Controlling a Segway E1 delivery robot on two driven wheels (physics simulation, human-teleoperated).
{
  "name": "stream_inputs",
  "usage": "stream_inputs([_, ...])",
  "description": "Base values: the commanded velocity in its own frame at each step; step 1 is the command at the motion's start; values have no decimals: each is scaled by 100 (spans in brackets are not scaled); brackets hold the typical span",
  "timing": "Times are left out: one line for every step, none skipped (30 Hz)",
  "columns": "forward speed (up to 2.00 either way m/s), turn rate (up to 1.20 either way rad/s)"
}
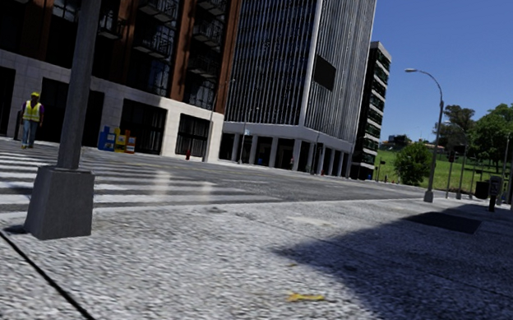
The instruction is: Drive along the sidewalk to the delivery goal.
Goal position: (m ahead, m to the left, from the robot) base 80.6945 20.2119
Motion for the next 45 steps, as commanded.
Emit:
stream_inputs([170,0])
stream_inputs([170,0])
stream_inputs([170,0])
stream_inputs([170,0])
stream_inputs([170,0])
stream_inputs([170,0])
stream_inputs([170,0])
stream_inputs([170,0])
stream_inputs([170,0])
stream_inputs([170,0])
stream_inputs([170,0])
stream_inputs([170,0])
stream_inputs([170,0])
stream_inputs([170,0])
stream_inputs([170,0])
stream_inputs([170,0])
stream_inputs([170,0])
stream_inputs([170,0])
stream_inputs([170,0])
stream_inputs([170,0])
stream_inputs([170,0])
stream_inputs([170,0])
stream_inputs([170,0])
stream_inputs([170,0])
stream_inputs([170,0])
stream_inputs([170,0])
stream_inputs([170,0])
stream_inputs([170,0])
stream_inputs([170,0])
stream_inputs([170,0])
stream_inputs([170,12])
stream_inputs([170,27])
stream_inputs([170,33])
stream_inputs([170,33])
stream_inputs([170,39])
stream_inputs([170,50])
stream_inputs([170,65])
stream_inputs([170,74])
stream_inputs([170,77])
stream_inputs([170,77])
stream_inputs([170,82])
stream_inputs([170,85])
stream_inputs([170,85])
stream_inputs([170,85])
stream_inputs([170,85])
